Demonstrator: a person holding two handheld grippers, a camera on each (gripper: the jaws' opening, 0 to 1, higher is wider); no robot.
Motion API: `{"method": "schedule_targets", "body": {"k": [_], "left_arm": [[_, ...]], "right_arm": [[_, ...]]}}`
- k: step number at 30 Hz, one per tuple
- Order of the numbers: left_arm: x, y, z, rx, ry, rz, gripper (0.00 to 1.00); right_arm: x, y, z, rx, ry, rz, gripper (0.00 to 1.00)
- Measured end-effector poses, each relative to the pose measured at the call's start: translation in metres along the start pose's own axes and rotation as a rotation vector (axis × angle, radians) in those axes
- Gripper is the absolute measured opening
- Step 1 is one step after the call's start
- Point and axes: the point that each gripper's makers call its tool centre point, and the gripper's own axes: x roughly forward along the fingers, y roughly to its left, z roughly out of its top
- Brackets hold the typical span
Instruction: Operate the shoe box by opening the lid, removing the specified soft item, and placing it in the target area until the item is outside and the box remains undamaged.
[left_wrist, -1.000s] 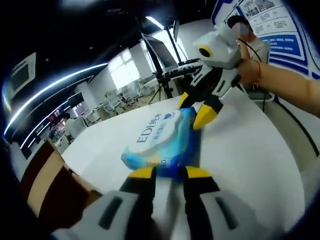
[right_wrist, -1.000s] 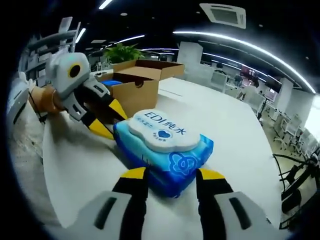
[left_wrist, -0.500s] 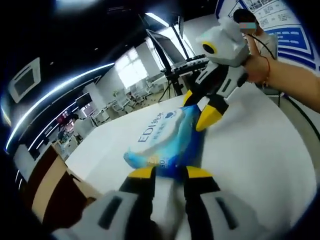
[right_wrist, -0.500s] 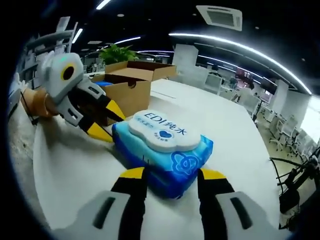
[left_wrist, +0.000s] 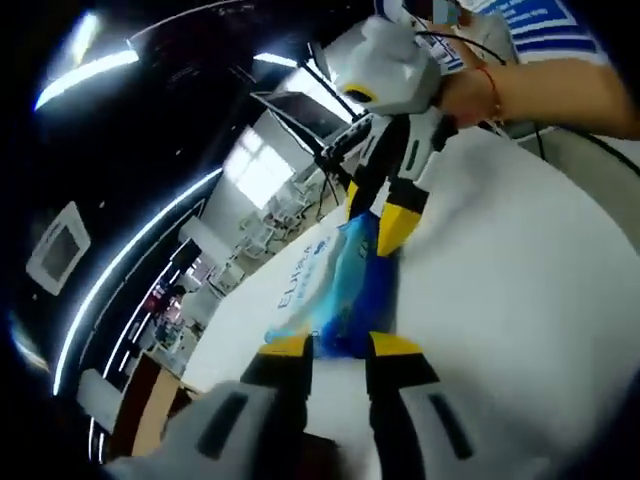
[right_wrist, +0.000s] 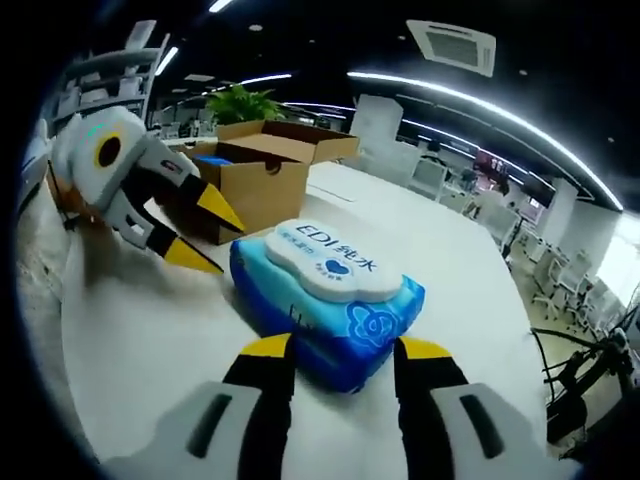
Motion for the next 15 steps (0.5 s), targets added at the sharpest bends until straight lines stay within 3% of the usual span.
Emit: {"method": "schedule_targets", "body": {"k": [4,7,10,15], "left_arm": [[-0.005,-0.012,0.013,0.076,-0.033,0.003,0.20],[-0.002,-0.021,0.018,0.107,-0.046,-0.014,0.17],[0.008,-0.028,0.019,0.108,-0.030,-0.047,0.13],[0.024,-0.024,0.011,0.125,0.017,-0.055,0.09]], "right_arm": [[-0.004,0.006,0.017,-0.038,-0.051,-0.013,0.37],[0.000,0.014,0.021,-0.073,-0.043,0.007,0.32],[0.007,0.013,0.023,-0.086,-0.026,0.000,0.29],[0.007,0.011,0.023,-0.055,-0.016,0.001,0.29]]}}
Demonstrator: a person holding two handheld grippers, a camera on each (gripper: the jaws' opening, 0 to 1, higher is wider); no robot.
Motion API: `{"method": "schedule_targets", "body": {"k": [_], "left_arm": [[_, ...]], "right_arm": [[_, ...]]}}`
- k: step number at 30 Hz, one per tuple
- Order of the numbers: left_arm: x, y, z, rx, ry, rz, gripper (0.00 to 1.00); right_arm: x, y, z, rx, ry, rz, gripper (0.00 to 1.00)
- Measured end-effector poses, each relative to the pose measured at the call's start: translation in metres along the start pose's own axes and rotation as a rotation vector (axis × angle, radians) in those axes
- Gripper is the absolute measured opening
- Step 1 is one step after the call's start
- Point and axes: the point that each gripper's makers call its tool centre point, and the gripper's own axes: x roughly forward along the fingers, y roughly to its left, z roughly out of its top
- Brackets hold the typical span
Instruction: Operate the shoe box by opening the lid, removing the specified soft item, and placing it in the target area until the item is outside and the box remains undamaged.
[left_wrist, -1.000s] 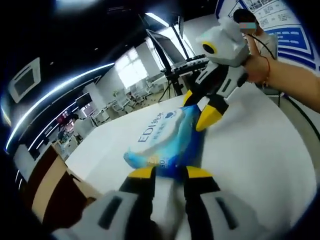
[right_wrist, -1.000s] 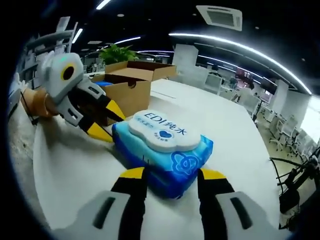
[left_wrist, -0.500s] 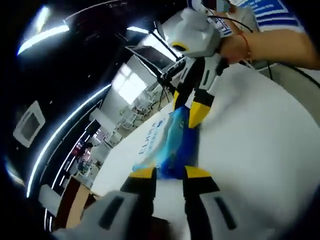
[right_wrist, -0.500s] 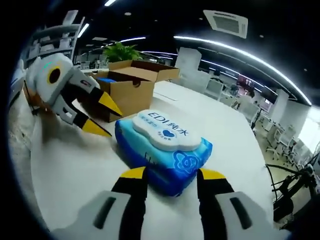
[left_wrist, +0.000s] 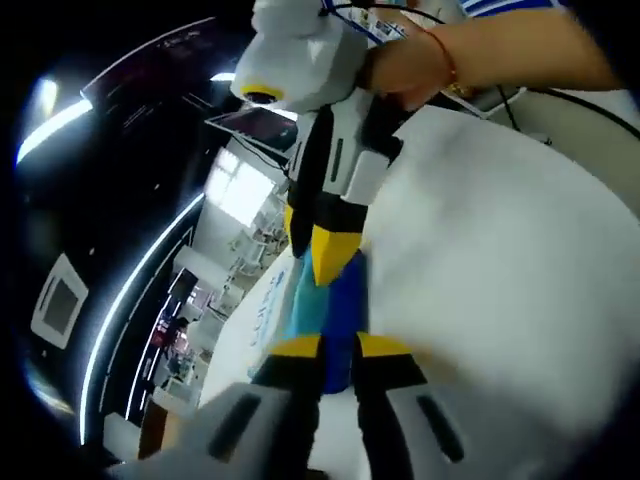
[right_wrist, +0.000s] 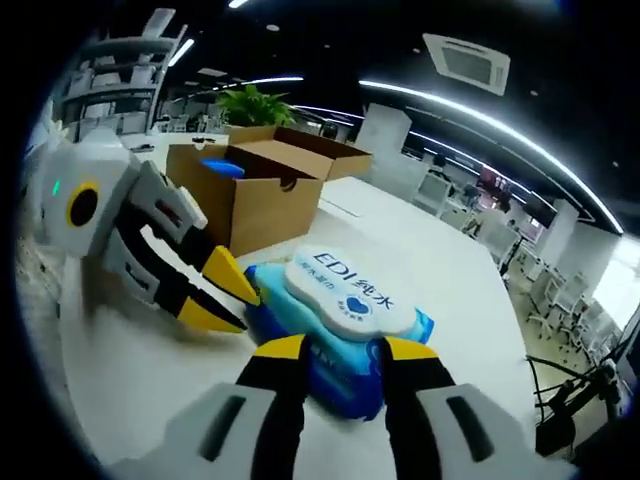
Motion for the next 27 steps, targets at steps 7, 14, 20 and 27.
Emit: {"method": "schedule_targets", "body": {"k": [7,14,20,27], "left_arm": [[0.014,0.007,-0.006,0.000,0.025,0.008,0.06],[0.025,0.023,-0.006,0.004,0.046,0.042,0.07],[0.039,0.032,-0.017,-0.002,0.076,0.064,0.07],[0.046,0.037,-0.026,-0.049,0.096,0.087,0.07]], "right_arm": [[0.010,-0.007,0.003,-0.011,0.002,0.003,0.28],[0.023,-0.016,0.006,-0.012,-0.013,0.027,0.28],[0.035,-0.024,0.010,-0.003,-0.022,0.020,0.28],[0.047,-0.033,0.012,0.000,-0.016,0.030,0.28]]}}
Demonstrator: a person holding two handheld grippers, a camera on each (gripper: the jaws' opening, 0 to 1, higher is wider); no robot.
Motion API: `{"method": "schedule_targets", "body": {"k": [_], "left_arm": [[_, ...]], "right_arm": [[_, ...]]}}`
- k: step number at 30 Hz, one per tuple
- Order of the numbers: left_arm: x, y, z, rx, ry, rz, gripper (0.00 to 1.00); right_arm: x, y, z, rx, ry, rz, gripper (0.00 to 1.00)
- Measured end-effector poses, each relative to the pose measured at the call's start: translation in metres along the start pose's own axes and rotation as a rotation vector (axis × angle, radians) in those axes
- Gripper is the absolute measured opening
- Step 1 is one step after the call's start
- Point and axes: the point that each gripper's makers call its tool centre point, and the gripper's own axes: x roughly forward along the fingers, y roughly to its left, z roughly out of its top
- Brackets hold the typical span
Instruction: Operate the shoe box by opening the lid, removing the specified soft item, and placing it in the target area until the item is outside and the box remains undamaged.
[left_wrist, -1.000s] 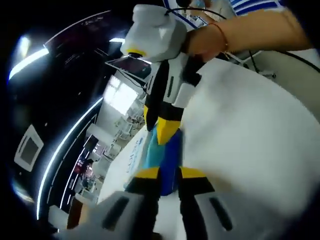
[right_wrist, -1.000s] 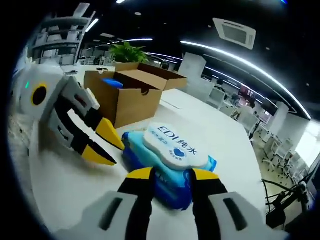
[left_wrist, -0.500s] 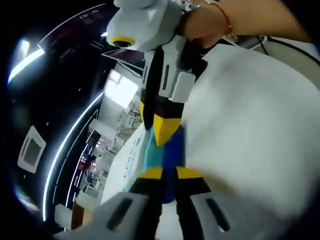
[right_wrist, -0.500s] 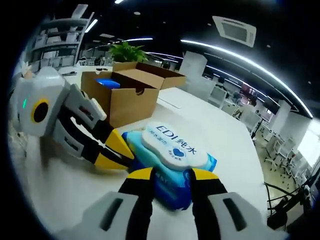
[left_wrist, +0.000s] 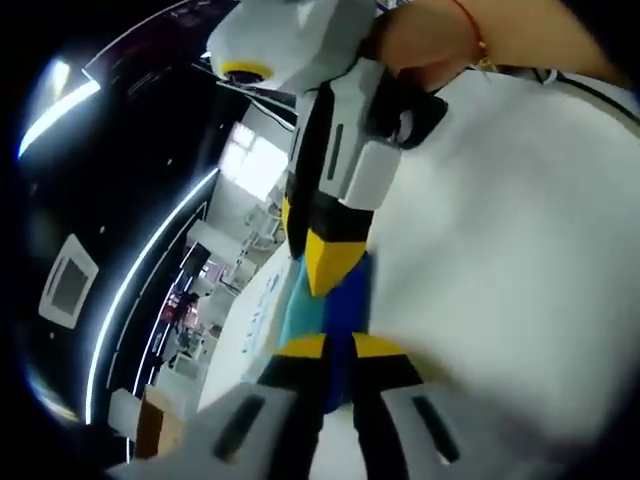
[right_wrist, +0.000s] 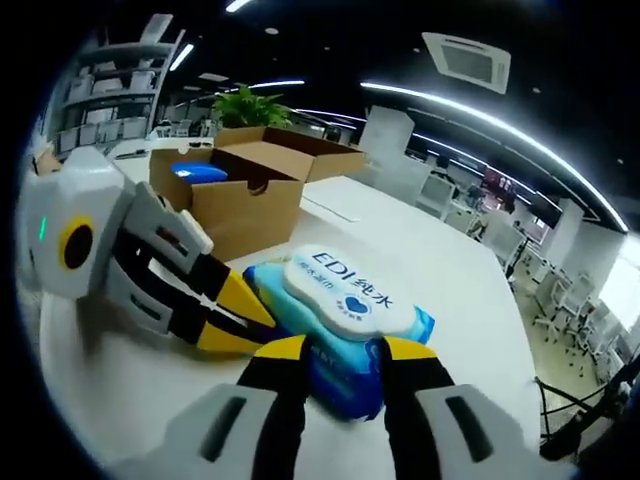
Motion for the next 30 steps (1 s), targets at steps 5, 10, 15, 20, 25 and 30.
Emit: {"method": "schedule_targets", "body": {"k": [5,10,15,20,25,30], "left_arm": [[0.002,-0.001,-0.003,-0.033,-0.007,0.009,0.07],[0.004,0.001,-0.003,-0.018,-0.014,0.033,0.08],[0.005,0.005,-0.005,-0.014,-0.007,0.057,0.08],[0.007,0.011,-0.012,-0.010,0.015,0.082,0.07],[0.005,0.011,-0.015,0.009,0.028,0.093,0.07],[0.004,0.011,-0.015,0.014,0.028,0.099,0.07]], "right_arm": [[0.003,-0.002,0.000,-0.001,0.005,0.006,0.28],[0.008,-0.004,0.000,-0.007,0.007,0.012,0.28],[0.013,-0.006,0.002,-0.004,0.003,0.015,0.28],[0.018,-0.008,0.003,0.001,-0.003,0.020,0.28],[0.023,-0.010,0.005,-0.001,0.004,0.027,0.28],[0.026,-0.011,0.006,-0.004,0.013,0.039,0.27]]}}
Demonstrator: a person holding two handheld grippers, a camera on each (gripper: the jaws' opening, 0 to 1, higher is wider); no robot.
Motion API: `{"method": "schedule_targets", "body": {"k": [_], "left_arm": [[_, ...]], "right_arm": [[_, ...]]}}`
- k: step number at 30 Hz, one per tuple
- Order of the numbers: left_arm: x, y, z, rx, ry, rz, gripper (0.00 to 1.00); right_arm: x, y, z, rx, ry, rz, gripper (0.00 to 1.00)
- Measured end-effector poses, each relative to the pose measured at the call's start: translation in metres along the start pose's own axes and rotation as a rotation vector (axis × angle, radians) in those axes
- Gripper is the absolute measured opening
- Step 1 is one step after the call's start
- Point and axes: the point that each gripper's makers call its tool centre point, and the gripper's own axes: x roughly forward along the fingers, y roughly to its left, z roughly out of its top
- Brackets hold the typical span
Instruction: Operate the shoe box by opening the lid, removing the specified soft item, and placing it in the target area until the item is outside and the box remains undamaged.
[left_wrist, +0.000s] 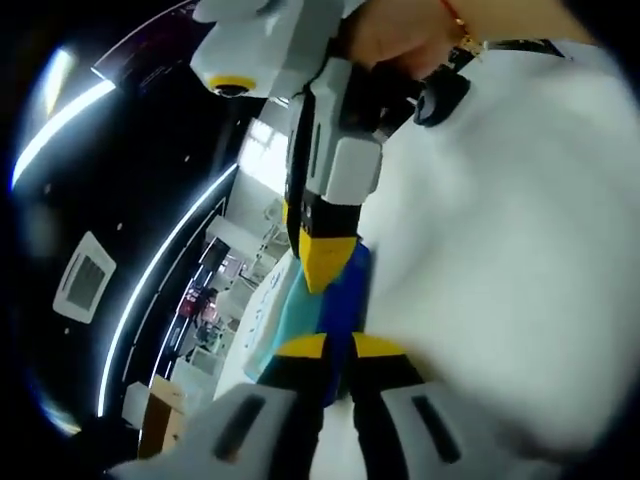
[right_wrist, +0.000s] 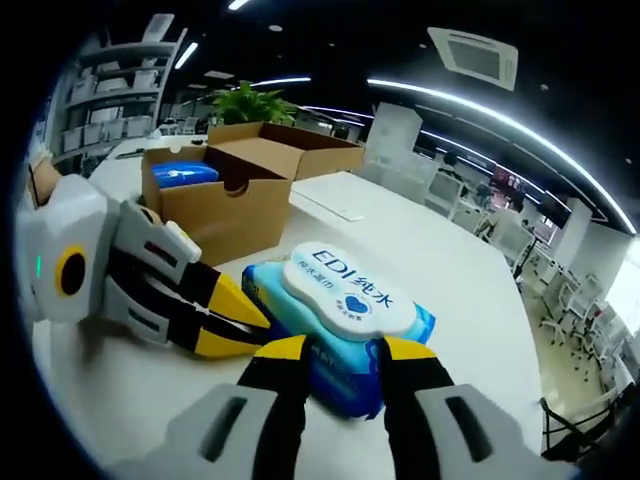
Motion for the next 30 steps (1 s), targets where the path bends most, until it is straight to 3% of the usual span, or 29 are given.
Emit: {"method": "schedule_targets", "body": {"k": [30], "left_arm": [[0.006,0.006,-0.008,-0.029,0.005,0.008,0.08]], "right_arm": [[0.018,-0.007,0.007,-0.001,-0.024,0.010,0.27]]}}
